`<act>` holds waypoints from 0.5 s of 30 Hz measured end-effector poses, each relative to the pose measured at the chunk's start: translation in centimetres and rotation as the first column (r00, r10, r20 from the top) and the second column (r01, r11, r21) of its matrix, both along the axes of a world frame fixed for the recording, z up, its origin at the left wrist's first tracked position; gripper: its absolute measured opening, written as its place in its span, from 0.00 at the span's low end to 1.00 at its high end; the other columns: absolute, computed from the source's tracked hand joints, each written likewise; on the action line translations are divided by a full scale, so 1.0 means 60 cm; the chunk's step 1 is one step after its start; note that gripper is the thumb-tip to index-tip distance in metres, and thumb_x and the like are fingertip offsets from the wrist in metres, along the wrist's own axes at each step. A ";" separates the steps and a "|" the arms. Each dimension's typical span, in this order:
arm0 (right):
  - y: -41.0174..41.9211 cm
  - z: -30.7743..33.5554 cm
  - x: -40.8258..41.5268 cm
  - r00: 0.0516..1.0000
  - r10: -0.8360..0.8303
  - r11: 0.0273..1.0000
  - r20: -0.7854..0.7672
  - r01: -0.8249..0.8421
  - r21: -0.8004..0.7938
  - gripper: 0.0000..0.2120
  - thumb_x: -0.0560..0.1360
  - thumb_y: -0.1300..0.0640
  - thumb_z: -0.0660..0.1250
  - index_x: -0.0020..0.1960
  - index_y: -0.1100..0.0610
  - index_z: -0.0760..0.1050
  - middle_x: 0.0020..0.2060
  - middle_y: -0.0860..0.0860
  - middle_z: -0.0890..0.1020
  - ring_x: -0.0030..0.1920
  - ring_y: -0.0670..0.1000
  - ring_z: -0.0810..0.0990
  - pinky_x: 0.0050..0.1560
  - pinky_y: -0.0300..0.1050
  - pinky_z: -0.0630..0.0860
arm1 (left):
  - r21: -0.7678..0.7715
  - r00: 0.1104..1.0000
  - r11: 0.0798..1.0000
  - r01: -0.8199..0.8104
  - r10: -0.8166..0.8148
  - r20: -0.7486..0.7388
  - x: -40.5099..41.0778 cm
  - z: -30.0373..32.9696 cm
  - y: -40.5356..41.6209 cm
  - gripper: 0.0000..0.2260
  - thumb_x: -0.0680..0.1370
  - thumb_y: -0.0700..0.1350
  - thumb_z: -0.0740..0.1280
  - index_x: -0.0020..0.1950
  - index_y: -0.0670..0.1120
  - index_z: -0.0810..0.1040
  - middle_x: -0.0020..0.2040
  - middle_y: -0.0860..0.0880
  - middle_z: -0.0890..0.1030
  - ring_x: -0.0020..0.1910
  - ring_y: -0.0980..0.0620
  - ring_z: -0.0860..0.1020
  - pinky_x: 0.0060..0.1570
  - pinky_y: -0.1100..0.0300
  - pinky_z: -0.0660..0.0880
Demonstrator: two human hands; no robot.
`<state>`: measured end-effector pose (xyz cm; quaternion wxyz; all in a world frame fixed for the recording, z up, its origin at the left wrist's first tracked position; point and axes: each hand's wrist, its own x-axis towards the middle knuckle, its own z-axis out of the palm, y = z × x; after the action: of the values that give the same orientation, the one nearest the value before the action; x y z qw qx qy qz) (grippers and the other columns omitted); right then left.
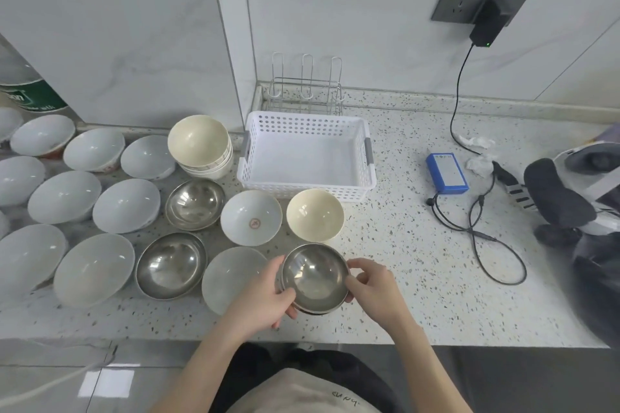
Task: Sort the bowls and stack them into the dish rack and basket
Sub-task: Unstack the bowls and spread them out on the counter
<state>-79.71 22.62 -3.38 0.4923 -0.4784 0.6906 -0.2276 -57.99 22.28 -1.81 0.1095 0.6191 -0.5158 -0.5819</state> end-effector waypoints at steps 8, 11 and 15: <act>0.007 -0.020 0.003 0.988 0.080 0.996 -0.134 -0.083 -0.018 0.13 0.76 0.57 0.65 0.60 0.52 0.75 0.31 0.56 0.84 0.22 0.43 0.70 0.24 0.35 0.66 | -0.151 0.925 0.976 0.156 -0.090 0.369 -0.021 -0.016 0.018 0.34 0.81 0.47 0.63 0.81 0.53 0.45 0.37 0.49 0.81 0.38 0.52 0.81 0.44 0.53 0.80; 0.007 -0.023 0.010 0.983 0.105 0.994 -0.150 -0.110 -0.024 0.13 0.76 0.57 0.64 0.61 0.53 0.74 0.32 0.59 0.83 0.23 0.45 0.69 0.26 0.38 0.66 | -0.193 0.900 0.966 0.170 -0.072 0.429 -0.024 -0.017 0.018 0.35 0.81 0.46 0.64 0.81 0.52 0.46 0.32 0.53 0.72 0.34 0.52 0.77 0.38 0.57 0.77; 0.000 -0.024 0.018 0.968 0.145 0.988 -0.205 -0.151 -0.015 0.14 0.76 0.58 0.62 0.61 0.52 0.72 0.33 0.61 0.83 0.24 0.48 0.68 0.27 0.42 0.66 | -0.224 0.878 0.961 0.162 -0.036 0.478 -0.024 -0.022 0.012 0.35 0.81 0.45 0.64 0.81 0.51 0.45 0.31 0.55 0.70 0.33 0.53 0.74 0.33 0.62 0.69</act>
<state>-78.63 22.64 -4.85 0.4275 -0.5568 0.6961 -0.1505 -59.42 23.01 -3.11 0.0306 0.6945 -0.6292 -0.3477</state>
